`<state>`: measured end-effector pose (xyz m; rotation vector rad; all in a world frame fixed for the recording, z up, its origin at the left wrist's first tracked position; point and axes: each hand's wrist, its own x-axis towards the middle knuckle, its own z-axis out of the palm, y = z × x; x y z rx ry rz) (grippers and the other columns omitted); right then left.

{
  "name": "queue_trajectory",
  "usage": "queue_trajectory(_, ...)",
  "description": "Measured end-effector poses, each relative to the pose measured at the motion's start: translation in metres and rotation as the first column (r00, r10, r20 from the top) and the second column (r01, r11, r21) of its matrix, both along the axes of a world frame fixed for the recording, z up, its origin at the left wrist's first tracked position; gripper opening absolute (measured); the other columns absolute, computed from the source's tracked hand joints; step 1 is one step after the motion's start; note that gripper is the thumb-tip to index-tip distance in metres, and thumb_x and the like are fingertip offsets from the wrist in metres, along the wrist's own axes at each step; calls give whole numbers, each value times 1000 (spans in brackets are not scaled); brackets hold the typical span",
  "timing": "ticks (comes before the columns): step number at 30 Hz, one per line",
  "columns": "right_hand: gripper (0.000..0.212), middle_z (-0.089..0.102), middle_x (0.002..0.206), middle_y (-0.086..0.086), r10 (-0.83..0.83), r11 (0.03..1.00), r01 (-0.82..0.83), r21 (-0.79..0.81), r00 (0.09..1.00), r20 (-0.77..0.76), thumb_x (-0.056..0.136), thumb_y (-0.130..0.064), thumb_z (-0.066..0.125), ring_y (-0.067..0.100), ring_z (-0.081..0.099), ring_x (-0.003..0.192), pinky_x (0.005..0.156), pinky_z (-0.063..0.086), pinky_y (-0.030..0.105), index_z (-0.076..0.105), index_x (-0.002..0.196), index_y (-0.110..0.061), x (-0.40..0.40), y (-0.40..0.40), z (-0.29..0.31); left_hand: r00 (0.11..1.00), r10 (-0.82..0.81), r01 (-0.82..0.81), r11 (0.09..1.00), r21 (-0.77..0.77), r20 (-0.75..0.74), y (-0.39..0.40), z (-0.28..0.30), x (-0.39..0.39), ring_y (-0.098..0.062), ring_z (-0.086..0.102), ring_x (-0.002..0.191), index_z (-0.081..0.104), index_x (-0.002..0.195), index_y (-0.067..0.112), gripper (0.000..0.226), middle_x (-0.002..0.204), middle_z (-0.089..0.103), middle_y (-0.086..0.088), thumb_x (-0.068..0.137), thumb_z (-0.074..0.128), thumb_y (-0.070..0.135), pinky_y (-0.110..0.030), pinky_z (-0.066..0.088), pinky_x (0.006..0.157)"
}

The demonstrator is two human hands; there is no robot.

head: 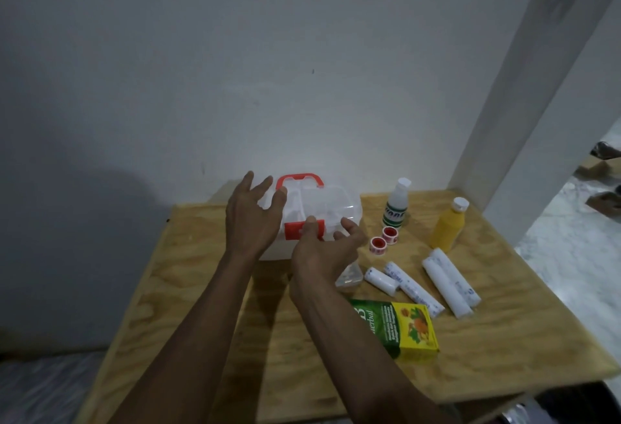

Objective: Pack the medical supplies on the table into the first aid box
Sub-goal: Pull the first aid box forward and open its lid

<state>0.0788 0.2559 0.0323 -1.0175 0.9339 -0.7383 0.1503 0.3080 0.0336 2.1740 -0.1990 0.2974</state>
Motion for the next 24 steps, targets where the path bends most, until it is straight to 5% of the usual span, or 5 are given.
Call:
queue_trajectory(8,45,50,121,-2,5,993,0,-115,999,43,83,-26,77,23,63,104,67,56,20,40,106,-39,0,-7,-15,1000,10,-10,999,-44,16,-2,-2,0,-22,32,144,56,135,28,48,157,34,3,92,56,49,-49,30,114)
queue_trajectory(14,45,53,114,-1,51,980,-41,-194,998,46,80,-28,79,23,64,103,83,60,37,43,104,-34,-1,-12,-25,1000,11,-10,998,-57,16,-1,-2,2,-22,34,143,58,133,28,45,156,36,3,92,57,47,-49,32,113)
queue_trajectory(24,39,55,92,-5,71,958,-35,-284,991,118,78,-23,81,11,62,87,77,55,26,47,97,-24,-5,-16,-30,1000,6,-6,999,-53,0,0,2,0,-22,33,143,59,132,28,44,156,36,3,92,58,45,-48,31,113)
